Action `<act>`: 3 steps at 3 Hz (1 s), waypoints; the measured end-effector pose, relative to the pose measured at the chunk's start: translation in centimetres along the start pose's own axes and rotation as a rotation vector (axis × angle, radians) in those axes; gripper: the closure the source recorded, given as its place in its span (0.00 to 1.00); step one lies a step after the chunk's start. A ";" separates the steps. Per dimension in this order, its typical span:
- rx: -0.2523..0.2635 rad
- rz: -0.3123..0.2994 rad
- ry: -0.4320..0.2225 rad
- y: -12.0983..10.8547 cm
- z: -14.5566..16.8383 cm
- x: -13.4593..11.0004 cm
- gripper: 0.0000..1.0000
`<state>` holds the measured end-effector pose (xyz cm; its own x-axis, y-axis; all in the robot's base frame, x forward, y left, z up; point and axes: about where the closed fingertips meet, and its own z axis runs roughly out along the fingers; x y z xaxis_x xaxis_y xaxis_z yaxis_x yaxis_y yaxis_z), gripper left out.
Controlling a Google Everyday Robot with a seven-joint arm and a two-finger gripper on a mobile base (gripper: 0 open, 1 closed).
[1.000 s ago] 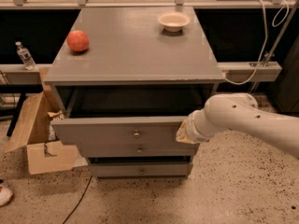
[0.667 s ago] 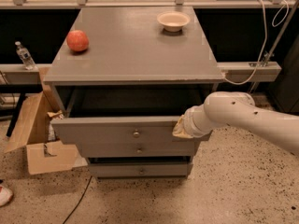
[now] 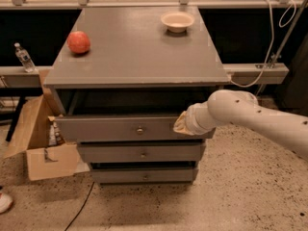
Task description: Close top drawer
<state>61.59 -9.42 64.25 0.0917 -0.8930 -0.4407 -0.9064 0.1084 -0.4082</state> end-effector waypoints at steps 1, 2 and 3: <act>0.028 -0.002 -0.034 -1.8 0.7 -0.5 1.00; 0.063 0.009 -0.061 -3.5 1.1 -0.9 1.00; 0.082 0.020 -0.075 -4.1 0.8 -0.9 1.00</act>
Offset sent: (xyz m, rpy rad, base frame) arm 0.0511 0.0085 0.0150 0.0872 -0.0858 -0.0255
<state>65.55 -8.73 65.69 0.1077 -0.8553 -0.5068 -0.8716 0.1640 -0.4619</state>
